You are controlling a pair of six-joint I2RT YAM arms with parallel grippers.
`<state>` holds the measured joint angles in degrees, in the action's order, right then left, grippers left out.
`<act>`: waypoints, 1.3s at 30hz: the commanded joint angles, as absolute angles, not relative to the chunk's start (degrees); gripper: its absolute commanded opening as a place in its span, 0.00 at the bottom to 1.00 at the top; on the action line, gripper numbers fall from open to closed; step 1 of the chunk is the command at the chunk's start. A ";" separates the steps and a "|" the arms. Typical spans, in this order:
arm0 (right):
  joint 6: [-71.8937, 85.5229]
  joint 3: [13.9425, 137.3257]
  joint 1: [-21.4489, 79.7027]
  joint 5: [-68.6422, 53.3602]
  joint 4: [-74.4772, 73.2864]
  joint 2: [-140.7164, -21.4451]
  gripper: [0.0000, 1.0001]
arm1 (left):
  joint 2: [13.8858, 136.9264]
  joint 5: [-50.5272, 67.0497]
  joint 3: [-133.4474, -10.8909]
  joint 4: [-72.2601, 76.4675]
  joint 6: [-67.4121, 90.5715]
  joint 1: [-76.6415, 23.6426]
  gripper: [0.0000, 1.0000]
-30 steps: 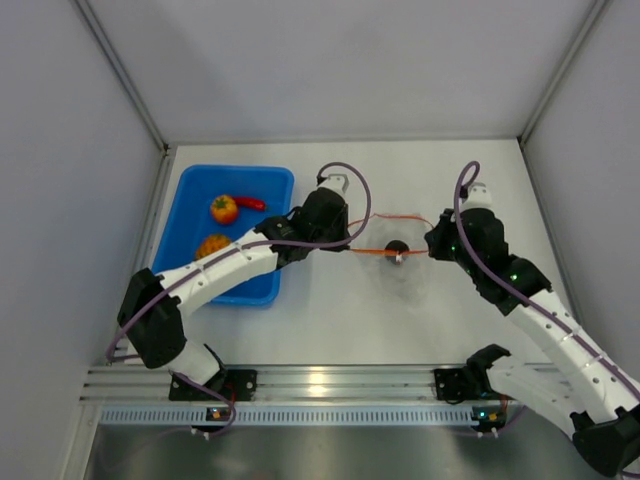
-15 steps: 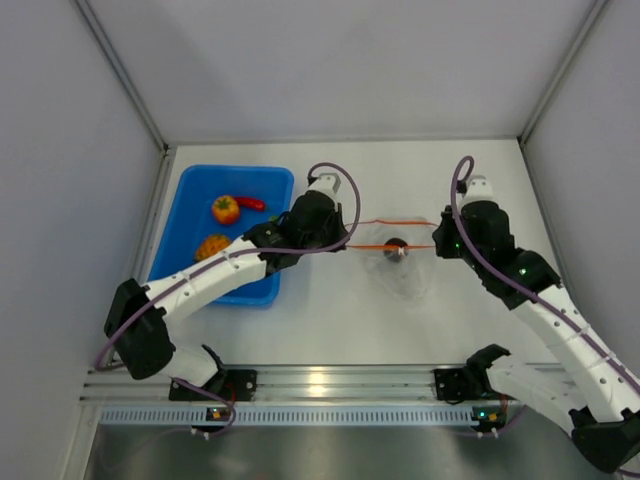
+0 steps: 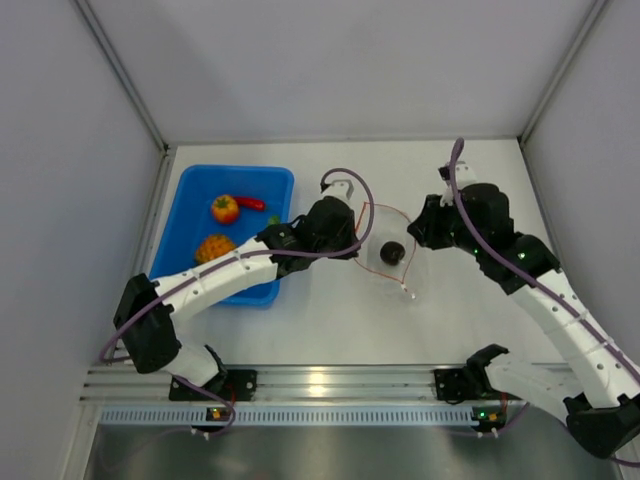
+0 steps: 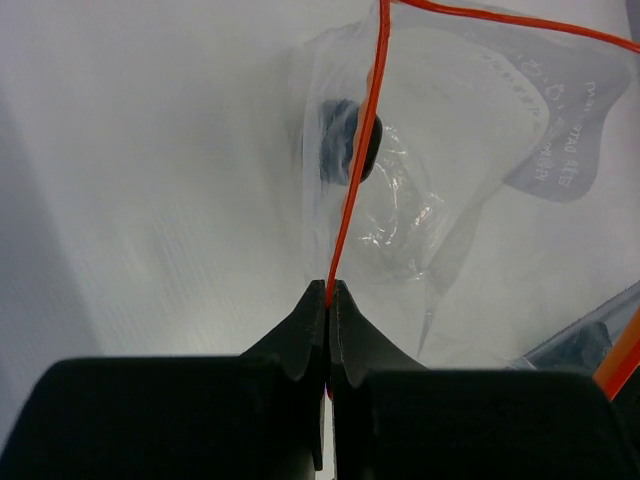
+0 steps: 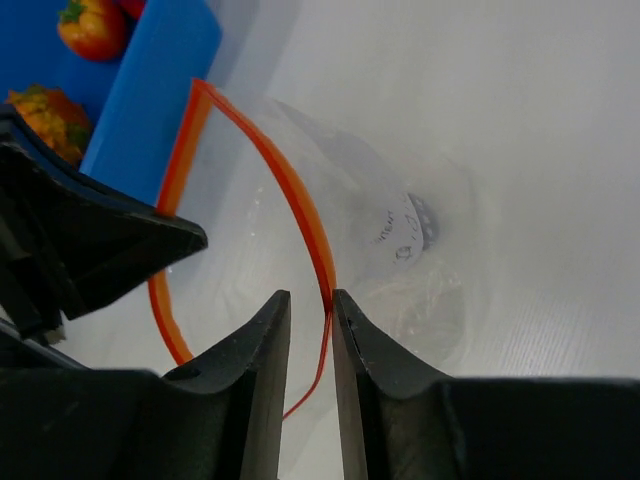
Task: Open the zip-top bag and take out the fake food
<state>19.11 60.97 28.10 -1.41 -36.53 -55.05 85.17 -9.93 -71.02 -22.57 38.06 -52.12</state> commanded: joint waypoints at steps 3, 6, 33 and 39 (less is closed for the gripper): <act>17.76 70.38 27.33 -2.64 -38.31 -56.51 0.25 | 86.48 -12.39 -75.14 -22.32 41.92 -53.35 0.00; 17.32 73.29 27.42 -4.20 -39.90 -58.00 0.25 | 86.48 -13.00 -75.94 -22.32 43.24 -53.70 0.00; 29.26 69.62 37.26 9.03 -29.98 -72.51 0.12 | 87.10 -11.69 -79.11 -21.97 53.69 -55.81 0.00; 34.27 65.14 41.39 16.86 -24.70 -72.86 0.10 | 84.38 -12.74 -75.24 -18.11 57.74 -56.07 0.00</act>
<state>30.20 66.81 39.59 10.39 -31.24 -72.75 87.81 -11.33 -76.44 -22.11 54.76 -55.64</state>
